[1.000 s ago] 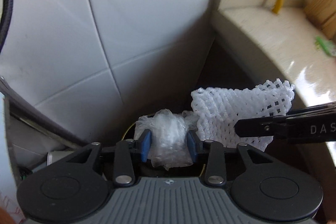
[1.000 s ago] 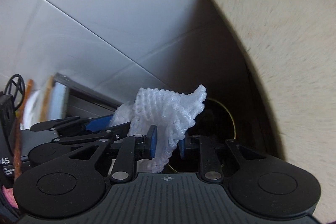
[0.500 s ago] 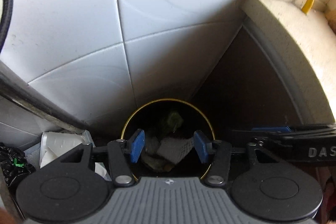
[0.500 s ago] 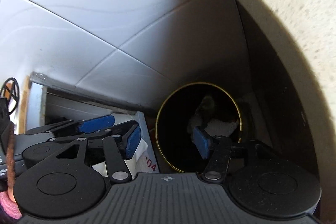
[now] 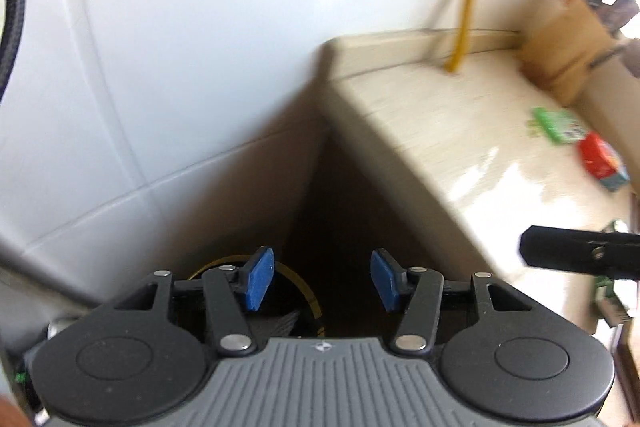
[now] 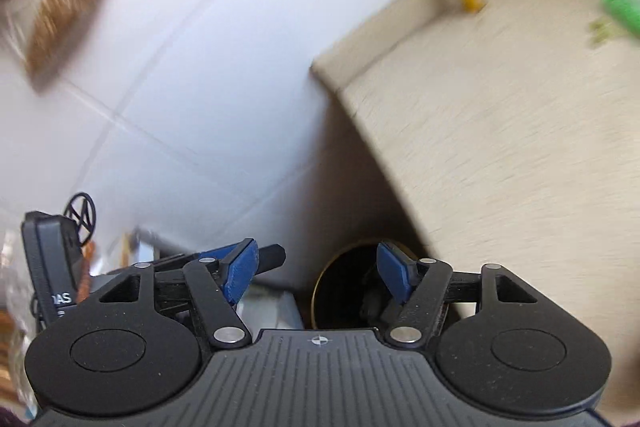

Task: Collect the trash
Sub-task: 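Open both grippers to drop the bag and foam net into the bin, then move both open tools back up over the counter toward the tea carton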

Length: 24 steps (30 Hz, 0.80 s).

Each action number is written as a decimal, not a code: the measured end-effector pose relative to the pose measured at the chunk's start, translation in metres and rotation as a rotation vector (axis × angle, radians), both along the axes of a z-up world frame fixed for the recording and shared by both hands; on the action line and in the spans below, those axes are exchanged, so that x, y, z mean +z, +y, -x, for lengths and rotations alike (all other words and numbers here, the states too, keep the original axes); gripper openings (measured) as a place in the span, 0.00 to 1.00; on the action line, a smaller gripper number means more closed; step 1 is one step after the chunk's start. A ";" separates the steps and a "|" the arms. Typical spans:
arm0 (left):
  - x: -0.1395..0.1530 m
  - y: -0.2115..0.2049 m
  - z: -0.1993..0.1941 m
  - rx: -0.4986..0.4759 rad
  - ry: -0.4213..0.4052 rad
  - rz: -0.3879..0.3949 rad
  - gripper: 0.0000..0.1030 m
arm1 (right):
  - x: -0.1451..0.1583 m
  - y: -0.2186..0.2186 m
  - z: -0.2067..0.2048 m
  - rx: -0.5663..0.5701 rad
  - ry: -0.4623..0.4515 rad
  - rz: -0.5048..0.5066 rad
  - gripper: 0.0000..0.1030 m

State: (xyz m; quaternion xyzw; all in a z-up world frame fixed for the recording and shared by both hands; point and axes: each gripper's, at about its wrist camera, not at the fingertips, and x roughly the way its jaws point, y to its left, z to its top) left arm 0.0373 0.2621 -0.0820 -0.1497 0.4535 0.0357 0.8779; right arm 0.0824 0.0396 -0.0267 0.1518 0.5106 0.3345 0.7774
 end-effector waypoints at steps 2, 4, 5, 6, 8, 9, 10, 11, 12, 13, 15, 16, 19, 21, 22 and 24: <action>0.009 -0.020 -0.009 -0.052 -0.032 -0.013 0.50 | 0.014 -0.030 0.003 -0.060 -0.038 -0.012 0.74; 0.018 -0.040 -0.018 -0.112 -0.060 -0.023 0.50 | 0.028 -0.062 0.007 -0.126 -0.068 -0.027 0.75; 0.022 -0.049 -0.025 -0.141 -0.072 -0.030 0.51 | 0.034 -0.079 0.009 -0.158 -0.082 -0.034 0.76; 0.027 -0.060 -0.030 -0.167 -0.087 -0.041 0.51 | 0.039 -0.095 0.011 -0.191 -0.096 -0.041 0.76; 0.038 -0.082 -0.040 -0.210 -0.116 -0.061 0.54 | 0.050 -0.128 0.015 -0.252 -0.130 -0.049 0.80; 0.043 -0.094 -0.045 -0.230 -0.129 -0.069 0.55 | 0.054 -0.142 0.018 -0.284 -0.147 -0.047 0.80; 0.047 -0.104 -0.050 -0.253 -0.143 -0.078 0.56 | 0.055 -0.157 0.020 -0.316 -0.160 -0.044 0.81; 0.051 -0.115 -0.056 -0.277 -0.156 -0.090 0.56 | 0.054 -0.171 0.022 -0.345 -0.168 -0.042 0.81; 0.053 -0.125 -0.061 -0.301 -0.168 -0.104 0.56 | 0.055 -0.187 0.022 -0.375 -0.171 -0.043 0.81; 0.057 -0.136 -0.065 -0.325 -0.181 -0.120 0.57 | 0.054 -0.202 0.022 -0.407 -0.170 -0.045 0.81; 0.063 -0.159 -0.076 -0.376 -0.201 -0.156 0.58 | 0.049 -0.227 0.022 -0.450 -0.166 -0.053 0.81; 0.065 -0.171 -0.082 -0.403 -0.211 -0.174 0.59 | 0.046 -0.238 0.022 -0.471 -0.164 -0.051 0.81; 0.065 -0.204 -0.102 -0.489 -0.233 -0.238 0.61 | 0.035 -0.256 0.019 -0.541 -0.133 -0.048 0.82; 0.060 -0.224 -0.117 -0.567 -0.239 -0.279 0.65 | 0.025 -0.262 0.015 -0.572 -0.111 -0.055 0.82; 0.057 -0.235 -0.125 -0.601 -0.240 -0.299 0.65 | 0.022 -0.263 0.015 -0.587 -0.104 -0.052 0.82; 0.051 -0.252 -0.143 -0.665 -0.237 -0.325 0.65 | 0.019 -0.266 0.011 -0.610 -0.092 -0.039 0.82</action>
